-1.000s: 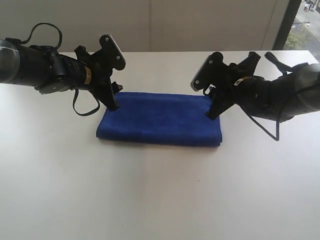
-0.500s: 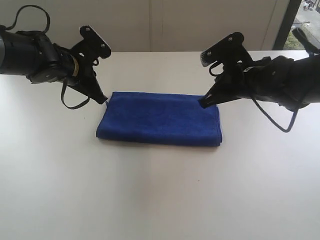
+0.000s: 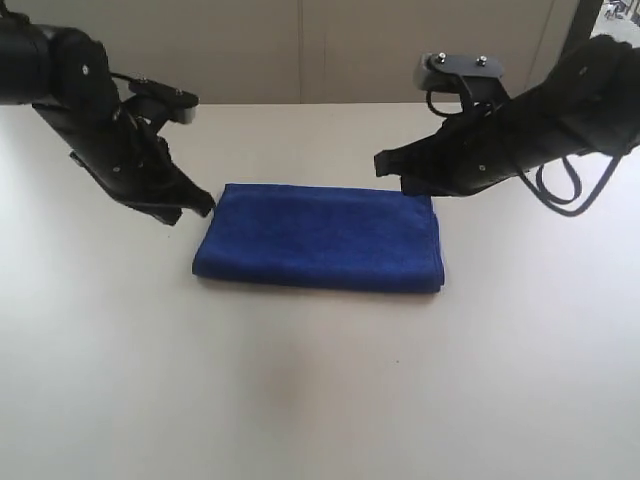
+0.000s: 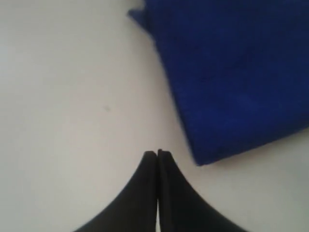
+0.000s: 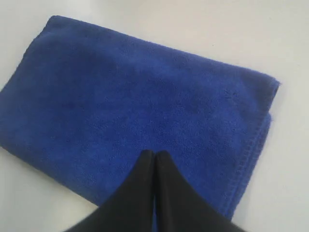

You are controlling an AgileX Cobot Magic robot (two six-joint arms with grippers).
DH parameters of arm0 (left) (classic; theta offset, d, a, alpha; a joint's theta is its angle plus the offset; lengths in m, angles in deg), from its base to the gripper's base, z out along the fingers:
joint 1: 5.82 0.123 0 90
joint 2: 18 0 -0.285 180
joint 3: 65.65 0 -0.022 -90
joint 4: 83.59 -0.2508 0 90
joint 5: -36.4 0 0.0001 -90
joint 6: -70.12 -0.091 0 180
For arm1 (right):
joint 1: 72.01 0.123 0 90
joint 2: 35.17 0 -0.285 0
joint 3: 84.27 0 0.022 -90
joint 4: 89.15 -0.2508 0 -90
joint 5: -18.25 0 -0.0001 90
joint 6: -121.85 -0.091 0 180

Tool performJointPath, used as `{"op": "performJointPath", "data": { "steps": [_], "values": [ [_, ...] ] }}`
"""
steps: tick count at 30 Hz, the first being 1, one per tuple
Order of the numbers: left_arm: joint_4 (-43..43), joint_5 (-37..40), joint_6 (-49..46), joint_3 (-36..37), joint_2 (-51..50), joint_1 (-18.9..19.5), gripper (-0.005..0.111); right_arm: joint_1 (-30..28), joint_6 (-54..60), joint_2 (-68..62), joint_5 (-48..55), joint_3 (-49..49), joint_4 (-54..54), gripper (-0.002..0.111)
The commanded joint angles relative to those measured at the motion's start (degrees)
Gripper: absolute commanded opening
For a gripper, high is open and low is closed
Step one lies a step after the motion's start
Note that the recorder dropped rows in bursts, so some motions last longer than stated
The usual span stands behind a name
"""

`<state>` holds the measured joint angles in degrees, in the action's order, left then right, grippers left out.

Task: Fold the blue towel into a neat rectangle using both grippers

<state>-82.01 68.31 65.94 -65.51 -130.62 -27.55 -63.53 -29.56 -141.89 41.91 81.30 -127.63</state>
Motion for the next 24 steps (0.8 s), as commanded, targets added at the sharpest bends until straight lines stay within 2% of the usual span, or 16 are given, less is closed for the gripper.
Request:
{"op": "performJointPath", "data": {
  "steps": [1,5,9,16,18,24],
  "values": [
    [14.7,2.2,-7.2,-4.6,0.7,4.0,0.000,-1.3,-12.9,0.5,5.3,3.3,12.6,0.000],
    [14.9,1.2,-6.3,-5.7,-0.5,5.1,0.000,-1.3,-20.8,-1.9,4.3,3.4,20.5,0.000],
    [20.1,-0.6,-6.4,-5.7,-4.0,5.1,0.000,-1.3,-21.2,-6.9,3.5,3.9,20.5,0.000],
    [29.5,-2.6,-11.6,-5.7,-8.7,5.1,0.000,-1.3,-21.2,-13.1,1.2,7.2,20.5,0.000],
    [32.9,-2.1,-15.7,-5.7,-9.5,4.9,0.000,-1.3,-21.2,-14.0,0.6,7.2,20.5,0.000],
    [33.4,-3.3,-18.5,-5.7,-12.5,3.3,0.000,-1.3,-21.2,-16.4,0.4,7.2,20.5,0.000]
  ]
}}
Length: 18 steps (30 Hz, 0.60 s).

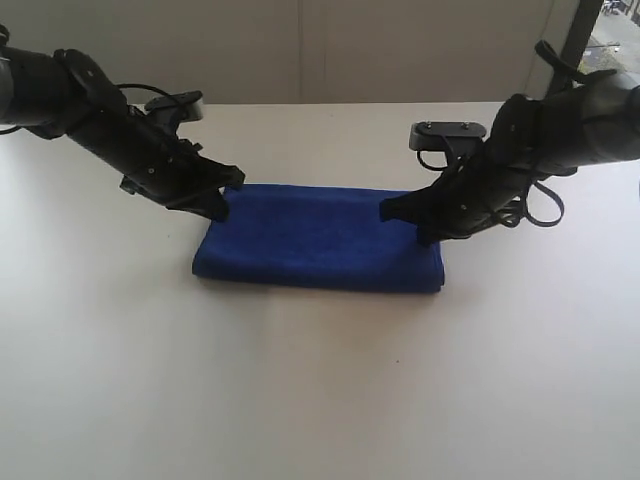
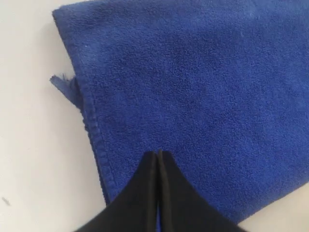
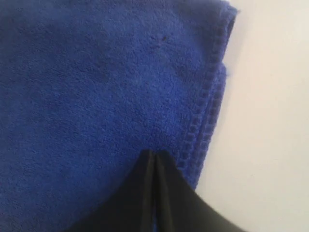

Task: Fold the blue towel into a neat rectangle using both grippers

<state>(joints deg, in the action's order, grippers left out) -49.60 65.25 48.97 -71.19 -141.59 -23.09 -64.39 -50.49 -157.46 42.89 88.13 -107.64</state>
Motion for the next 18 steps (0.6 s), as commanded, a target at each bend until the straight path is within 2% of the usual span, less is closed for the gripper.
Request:
{"op": "performJointPath", "data": {
  "steps": [1,18],
  "values": [
    [1.0,-0.5,-1.3,0.0,-2.3,-1.1,0.000,-0.5,-0.3,-0.9,-0.7,0.4,0.5,0.000],
    [0.2,1.3,0.6,1.6,-3.7,-1.1,0.000,-0.5,-0.3,-1.0,-2.2,0.4,1.7,0.000]
  ]
}}
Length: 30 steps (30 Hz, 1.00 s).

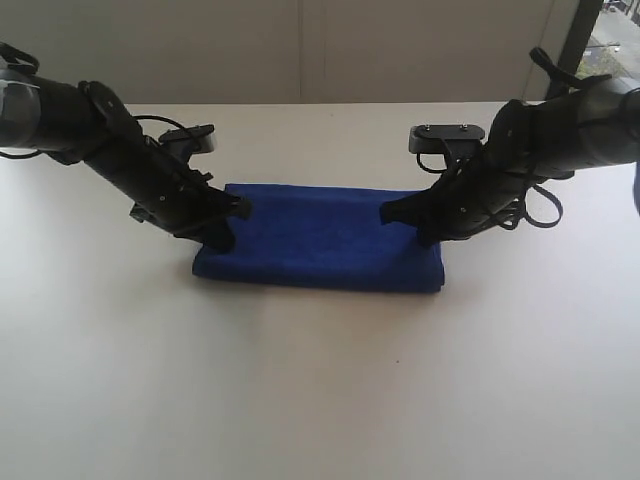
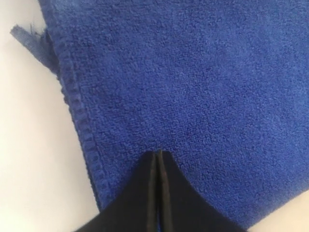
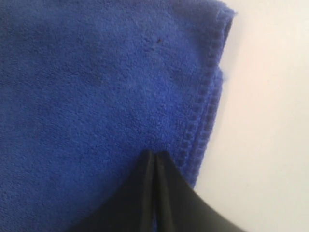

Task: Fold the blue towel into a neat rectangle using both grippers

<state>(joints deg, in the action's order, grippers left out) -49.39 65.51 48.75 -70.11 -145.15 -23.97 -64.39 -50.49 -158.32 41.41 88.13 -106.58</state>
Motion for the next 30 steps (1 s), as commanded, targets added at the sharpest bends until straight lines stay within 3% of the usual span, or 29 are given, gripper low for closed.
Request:
{"op": "performJointPath", "data": {
  "steps": [1,30],
  "values": [
    [0.0,1.1,0.8,0.5,-0.2,-0.3,0.000,-0.5,-0.3,-0.1,-0.7,0.4,0.7,0.000],
    [-2.1,-0.4,6.7,3.0,-0.2,-0.3,0.000,-0.5,-0.3,-0.7,-2.1,0.4,2.1,0.000]
  ]
}}
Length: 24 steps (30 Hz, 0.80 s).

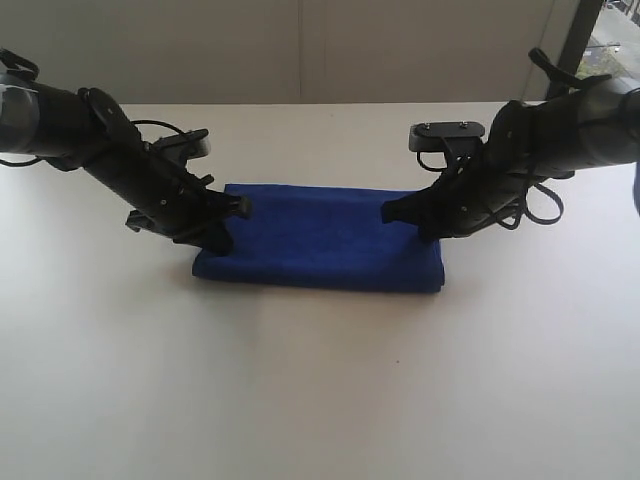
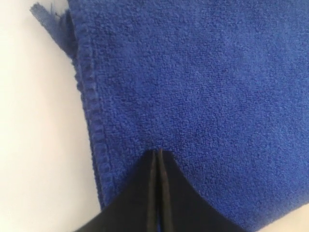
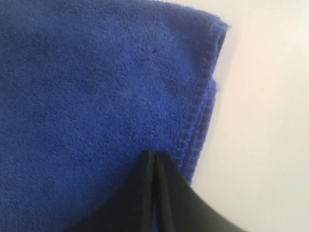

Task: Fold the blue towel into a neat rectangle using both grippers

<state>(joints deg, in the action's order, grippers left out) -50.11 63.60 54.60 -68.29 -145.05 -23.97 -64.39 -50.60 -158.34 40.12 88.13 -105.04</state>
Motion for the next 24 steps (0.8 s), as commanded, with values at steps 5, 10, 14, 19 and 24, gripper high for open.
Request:
{"op": "performJointPath", "data": {
  "steps": [5,10,14,19,24],
  "values": [
    [-1.4,2.9,1.7,1.1,-0.3,-0.3,0.000,-0.5,-0.2,-2.7,-0.7,0.4,0.5,0.000],
    [-2.8,3.9,4.1,1.1,-0.3,-0.3,0.000,-0.5,0.1,-3.2,-2.1,0.6,0.5,0.000],
    [-2.9,4.0,5.1,1.1,-0.3,-0.4,0.000,-0.5,0.2,-3.3,-2.4,0.6,1.4,0.000],
    [-3.1,3.7,6.6,1.1,-0.3,-1.8,0.000,-0.5,0.2,-3.8,-2.8,0.6,2.5,0.000],
    [-3.6,3.1,7.9,1.1,-0.3,-2.0,0.000,-0.5,0.2,-4.0,-3.0,0.6,2.7,0.000]
  ]
}}
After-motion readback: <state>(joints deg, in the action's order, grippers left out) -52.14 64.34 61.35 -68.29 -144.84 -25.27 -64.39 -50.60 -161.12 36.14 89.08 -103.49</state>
